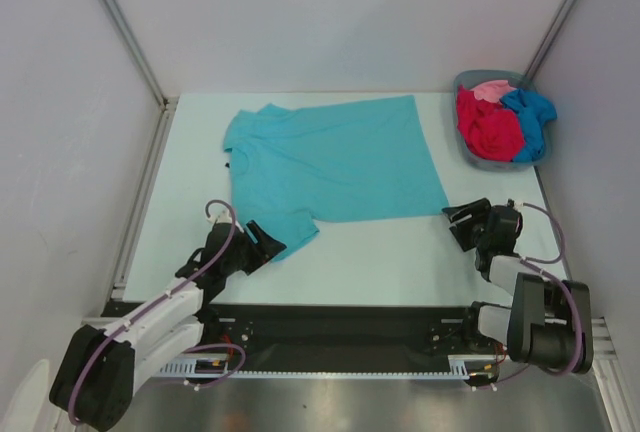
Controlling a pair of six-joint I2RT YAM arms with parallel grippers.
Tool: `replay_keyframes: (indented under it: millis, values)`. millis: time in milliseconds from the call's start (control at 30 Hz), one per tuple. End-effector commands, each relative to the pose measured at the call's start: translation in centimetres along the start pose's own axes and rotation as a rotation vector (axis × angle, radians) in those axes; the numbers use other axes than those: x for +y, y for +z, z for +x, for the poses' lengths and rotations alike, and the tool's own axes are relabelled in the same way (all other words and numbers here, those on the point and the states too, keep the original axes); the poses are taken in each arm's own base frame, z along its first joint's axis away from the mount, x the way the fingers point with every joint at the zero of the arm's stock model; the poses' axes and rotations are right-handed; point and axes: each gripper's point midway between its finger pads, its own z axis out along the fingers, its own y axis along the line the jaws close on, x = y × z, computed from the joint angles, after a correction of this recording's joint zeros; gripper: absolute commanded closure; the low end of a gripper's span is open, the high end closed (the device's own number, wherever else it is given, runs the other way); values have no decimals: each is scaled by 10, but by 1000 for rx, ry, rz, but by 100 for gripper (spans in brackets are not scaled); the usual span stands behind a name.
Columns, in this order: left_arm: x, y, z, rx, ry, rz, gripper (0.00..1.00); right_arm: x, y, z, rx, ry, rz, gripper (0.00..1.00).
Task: Fold and stack the t-shirts
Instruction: Fold the tshirt
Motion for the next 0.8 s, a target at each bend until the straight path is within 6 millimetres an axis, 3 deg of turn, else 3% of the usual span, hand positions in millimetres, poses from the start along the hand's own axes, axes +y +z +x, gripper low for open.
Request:
replay_keyframes:
  millis: [0,233,500,700,767]
  values:
    - [23,-1,14,54,14,-95,32,12,15,-20,-62,35,-16,33]
    - [18,0,9,44,13,-93,35,17,41,-22,-39,52,-9,34]
    - [12,4,5,47,11,-87,40,25,48,-13,-19,22,-1,38]
    - [13,3,5,42,15,-87,42,19,48,-12,-18,18,16,55]
    - [12,3,5,41,13,-86,43,20,47,-13,-23,14,16,72]
